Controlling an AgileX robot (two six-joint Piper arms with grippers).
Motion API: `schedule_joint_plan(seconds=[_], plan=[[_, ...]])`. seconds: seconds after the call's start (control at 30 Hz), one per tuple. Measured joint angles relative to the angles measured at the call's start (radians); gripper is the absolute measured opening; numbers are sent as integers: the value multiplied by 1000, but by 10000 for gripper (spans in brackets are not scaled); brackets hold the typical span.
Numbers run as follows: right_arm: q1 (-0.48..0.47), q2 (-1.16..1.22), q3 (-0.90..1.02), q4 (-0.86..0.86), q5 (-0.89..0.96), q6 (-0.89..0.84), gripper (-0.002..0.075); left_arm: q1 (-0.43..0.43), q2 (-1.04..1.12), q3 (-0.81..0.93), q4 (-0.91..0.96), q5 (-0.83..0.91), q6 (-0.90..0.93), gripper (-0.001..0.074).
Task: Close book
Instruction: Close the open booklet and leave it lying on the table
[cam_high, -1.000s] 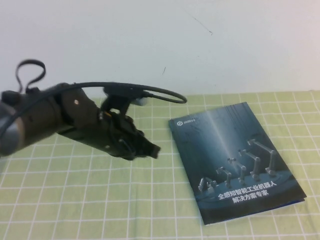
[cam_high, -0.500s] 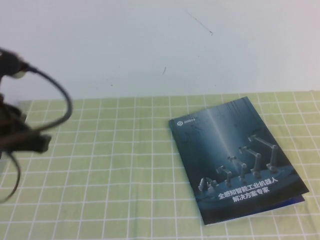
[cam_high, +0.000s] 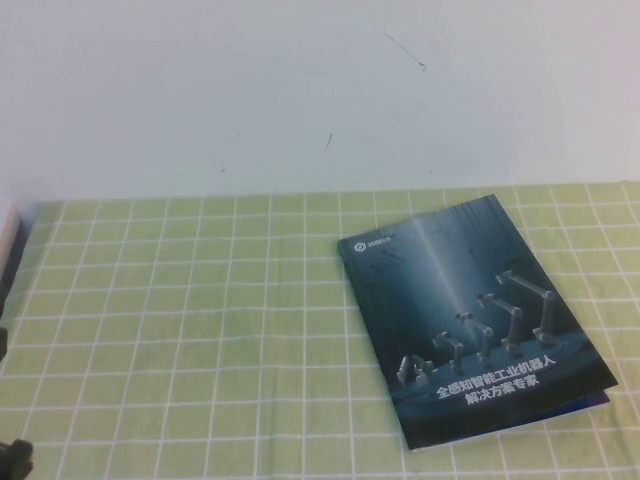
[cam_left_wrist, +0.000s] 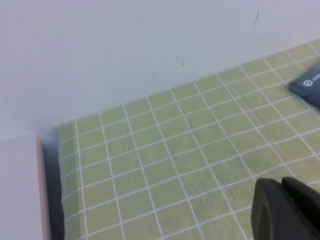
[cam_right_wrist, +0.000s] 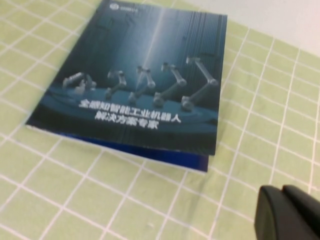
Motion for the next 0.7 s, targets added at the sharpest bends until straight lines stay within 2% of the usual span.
schedule_joint_plan(seconds=[0.2,0.7], plan=[[0,-1,5,-6,62,0,-3,0,-54,13,-4,-2,-12,-3],[0,-1,5,-5,74,0,-3,0,-54,15,-6,-4,-15,-3]])
